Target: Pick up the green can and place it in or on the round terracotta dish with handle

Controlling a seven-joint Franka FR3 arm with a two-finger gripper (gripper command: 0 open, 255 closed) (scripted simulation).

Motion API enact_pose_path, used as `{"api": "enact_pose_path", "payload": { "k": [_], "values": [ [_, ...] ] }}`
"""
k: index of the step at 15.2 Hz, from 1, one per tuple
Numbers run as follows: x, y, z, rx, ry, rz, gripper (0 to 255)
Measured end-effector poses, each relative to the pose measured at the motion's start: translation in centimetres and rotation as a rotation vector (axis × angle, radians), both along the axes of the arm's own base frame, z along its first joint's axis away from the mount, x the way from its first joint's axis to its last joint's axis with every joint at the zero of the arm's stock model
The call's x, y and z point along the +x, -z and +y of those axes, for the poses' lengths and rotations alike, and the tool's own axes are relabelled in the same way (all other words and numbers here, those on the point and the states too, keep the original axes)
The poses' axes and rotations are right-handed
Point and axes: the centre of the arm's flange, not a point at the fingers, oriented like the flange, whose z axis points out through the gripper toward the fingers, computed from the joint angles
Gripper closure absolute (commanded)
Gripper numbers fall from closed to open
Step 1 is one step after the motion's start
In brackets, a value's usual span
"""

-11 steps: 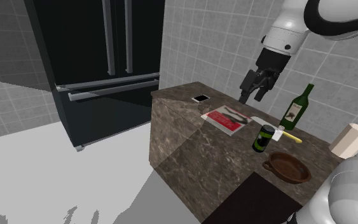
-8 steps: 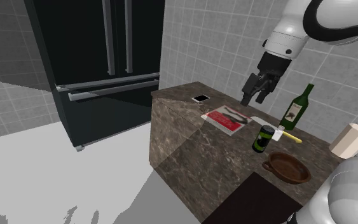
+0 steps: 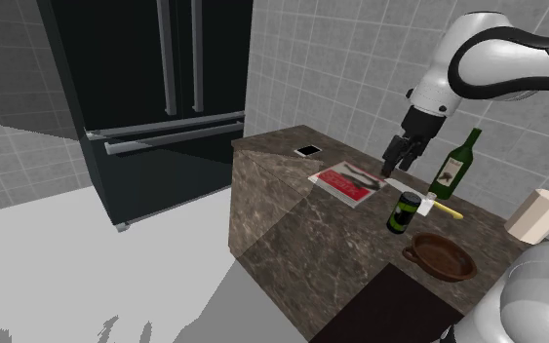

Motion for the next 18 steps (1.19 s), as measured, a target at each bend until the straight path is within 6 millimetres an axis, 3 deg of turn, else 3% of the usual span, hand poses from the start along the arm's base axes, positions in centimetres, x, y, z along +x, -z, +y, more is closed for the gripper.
{"api": "enact_pose_path", "payload": {
  "k": [18],
  "values": [
    [-0.6, 13.0, -19.6, -0.023, -0.079, 0.049, 0]
  ]
}}
